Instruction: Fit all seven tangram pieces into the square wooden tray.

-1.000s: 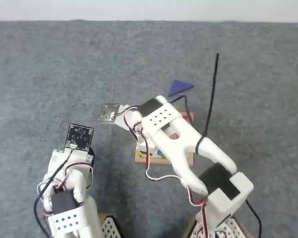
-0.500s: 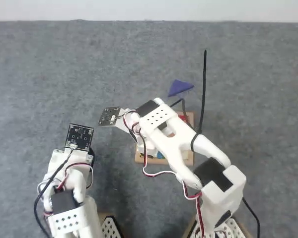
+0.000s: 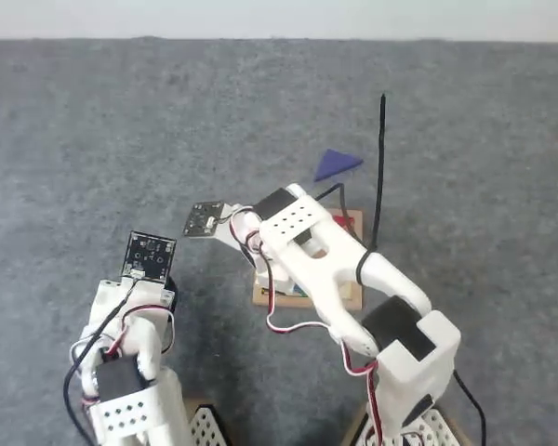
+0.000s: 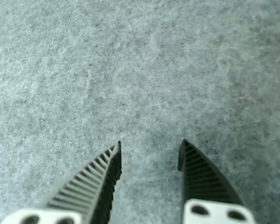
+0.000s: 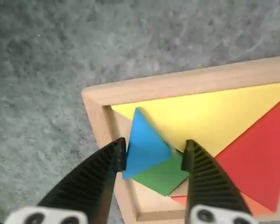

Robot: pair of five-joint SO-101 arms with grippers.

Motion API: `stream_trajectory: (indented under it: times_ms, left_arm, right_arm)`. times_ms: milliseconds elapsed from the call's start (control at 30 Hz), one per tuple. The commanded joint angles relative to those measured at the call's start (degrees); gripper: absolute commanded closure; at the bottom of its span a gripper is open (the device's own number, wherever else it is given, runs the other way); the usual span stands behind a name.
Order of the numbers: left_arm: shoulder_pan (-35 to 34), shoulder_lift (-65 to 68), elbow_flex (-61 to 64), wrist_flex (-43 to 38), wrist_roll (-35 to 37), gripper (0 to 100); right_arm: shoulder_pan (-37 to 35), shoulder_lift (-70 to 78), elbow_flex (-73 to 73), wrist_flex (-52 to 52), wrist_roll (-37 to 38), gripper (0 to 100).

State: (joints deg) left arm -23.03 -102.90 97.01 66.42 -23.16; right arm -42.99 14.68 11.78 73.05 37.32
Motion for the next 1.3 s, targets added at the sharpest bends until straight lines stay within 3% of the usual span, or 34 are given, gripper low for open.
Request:
stream_trajectory:
  times_ms: [0,1267]
  left_arm:
    - [-0.35,-0.44,-0.57,0.35,-0.26,81]
    - [-0.35,-0.44,-0.57,0.35,-0.26,81]
  right_arm:
    - [-1.98,-0.75,-0.44,1.19,-0.53,79.7]
    - [-2.07,-6.11,2.02,-1.63,-0.44,79.8]
